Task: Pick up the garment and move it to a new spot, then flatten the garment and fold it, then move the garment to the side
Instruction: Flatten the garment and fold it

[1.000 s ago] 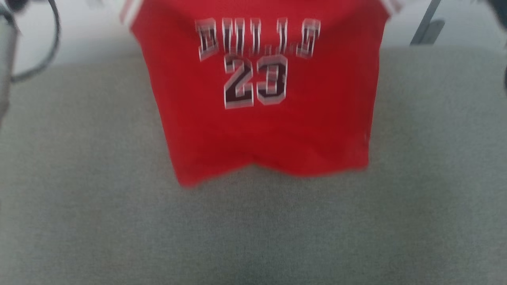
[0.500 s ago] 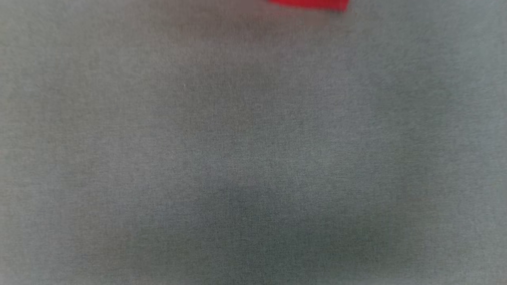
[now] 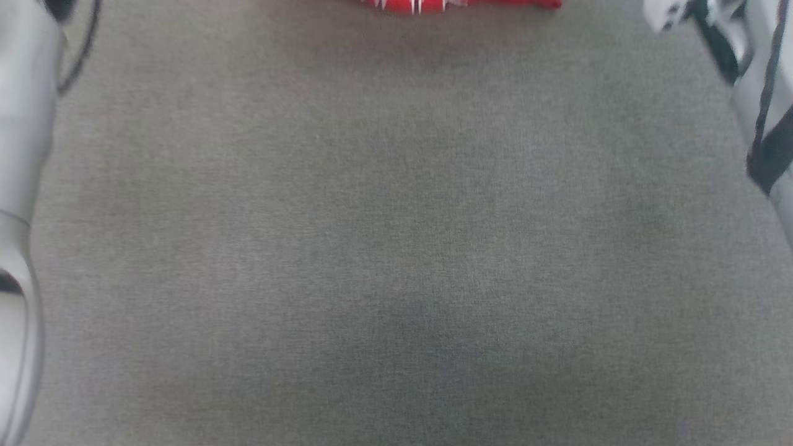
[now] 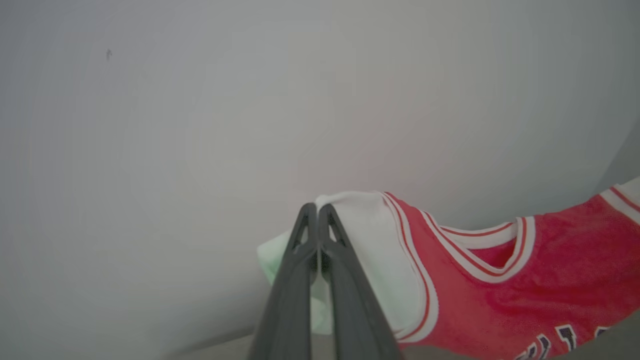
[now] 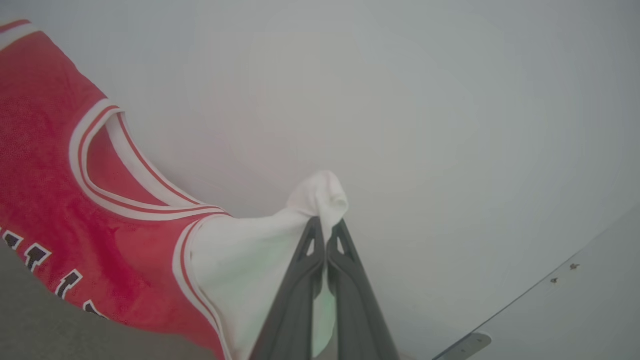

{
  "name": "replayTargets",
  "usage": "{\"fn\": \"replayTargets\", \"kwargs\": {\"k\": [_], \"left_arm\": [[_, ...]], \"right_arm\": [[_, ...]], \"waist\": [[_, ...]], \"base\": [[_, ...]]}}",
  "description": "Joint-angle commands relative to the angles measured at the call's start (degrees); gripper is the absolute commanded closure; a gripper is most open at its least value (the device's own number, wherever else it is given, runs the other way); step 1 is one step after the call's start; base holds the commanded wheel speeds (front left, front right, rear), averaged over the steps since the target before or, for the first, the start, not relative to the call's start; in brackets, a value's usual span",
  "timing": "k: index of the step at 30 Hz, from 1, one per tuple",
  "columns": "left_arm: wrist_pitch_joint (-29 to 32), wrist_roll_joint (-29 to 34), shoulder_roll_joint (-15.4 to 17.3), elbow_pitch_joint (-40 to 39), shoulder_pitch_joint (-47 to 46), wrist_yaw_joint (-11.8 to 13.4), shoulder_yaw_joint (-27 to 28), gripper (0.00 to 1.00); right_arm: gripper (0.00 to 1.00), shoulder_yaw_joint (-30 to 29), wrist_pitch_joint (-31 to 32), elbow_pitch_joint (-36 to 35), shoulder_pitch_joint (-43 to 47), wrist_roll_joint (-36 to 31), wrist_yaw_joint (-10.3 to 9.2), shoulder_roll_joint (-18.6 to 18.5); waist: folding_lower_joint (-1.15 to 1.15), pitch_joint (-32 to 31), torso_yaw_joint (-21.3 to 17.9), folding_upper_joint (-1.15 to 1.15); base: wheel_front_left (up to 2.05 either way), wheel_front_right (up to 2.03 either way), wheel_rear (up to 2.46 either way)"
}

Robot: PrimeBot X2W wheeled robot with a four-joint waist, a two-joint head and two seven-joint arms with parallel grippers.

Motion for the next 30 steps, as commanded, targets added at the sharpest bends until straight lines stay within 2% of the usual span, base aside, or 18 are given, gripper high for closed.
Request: {"fn": "replayTargets", "kwargs": {"k": [1, 5, 11, 15, 18, 20, 21, 27, 30], "left_arm": [[1.0, -0.6, 0.1, 0.1, 1.6, -0.2, -0.4, 1.00], [6.6, -4.8, 0.2, -1.9, 8.5, -0.3, -1.9, 1.00], [16.9, -11.7, 3.8, -10.3, 19.7, -0.4, -4.4, 1.00], [23.0, -15.5, 7.3, -18.4, 27.5, -0.4, -4.8, 1.00], [27.4, -17.1, 10.3, -26.2, 33.7, 0.6, -5.3, 1.00], [30.0, -18.5, 12.6, -32.1, 38.0, 2.5, -5.3, 1.00], [30.0, -18.5, 12.6, -32.1, 38.0, 2.5, -5.3, 1.00], [37.4, -21.9, 20.1, -50.4, 51.0, 10.3, -5.0, 1.00], [40.2, -23.4, 23.8, -56.8, 56.7, 13.8, -5.0, 1.00]], "right_arm": [[1.00, 1.6, 1.0, -0.8, 1.6, 1.3, 0.00, -1.0], [1.00, 7.8, 5.1, -5.7, 7.4, 9.6, 0.00, -4.2], [1.00, 15.8, 12.0, -18.5, 17.0, 22.3, 0.00, -12.4], [1.00, 19.9, 16.4, -28.4, 23.4, 30.1, 0.00, -18.9], [1.00, 22.9, 19.5, -35.4, 28.0, 34.7, 0.00, -23.9], [1.00, 24.1, 20.8, -39.5, 30.4, 37.5, 0.00, -27.1], [1.00, 24.1, 20.8, -39.5, 30.4, 37.5, 0.00, -27.1], [1.00, 27.2, 25.0, -48.8, 36.9, 44.5, 0.00, -35.3], [1.00, 28.9, 26.6, -52.7, 39.3, 47.0, 0.00, -39.1]], "waist": [[0.00, -1.7, 0.7, 0.00], [0.00, -4.3, 1.3, 0.00], [0.00, -7.4, 2.1, 0.00], [0.00, -8.8, 2.4, 0.00], [0.00, -9.5, 2.5, 0.00], [0.00, -9.9, 2.5, 0.00], [0.00, -9.9, 2.5, 0.00], [0.00, -10.3, 2.6, 0.00], [0.00, -10.3, 2.7, 0.00]], "base": [[0.00, 0.00, 0.00], [0.00, 0.00, 0.00], [0.00, 0.00, 0.00], [0.00, 0.00, 0.00], [0.00, 0.00, 0.00], [0.00, 0.00, 0.00], [0.00, 0.00, 0.00], [0.00, 0.00, 0.00], [0.00, 0.00, 0.00]]}}
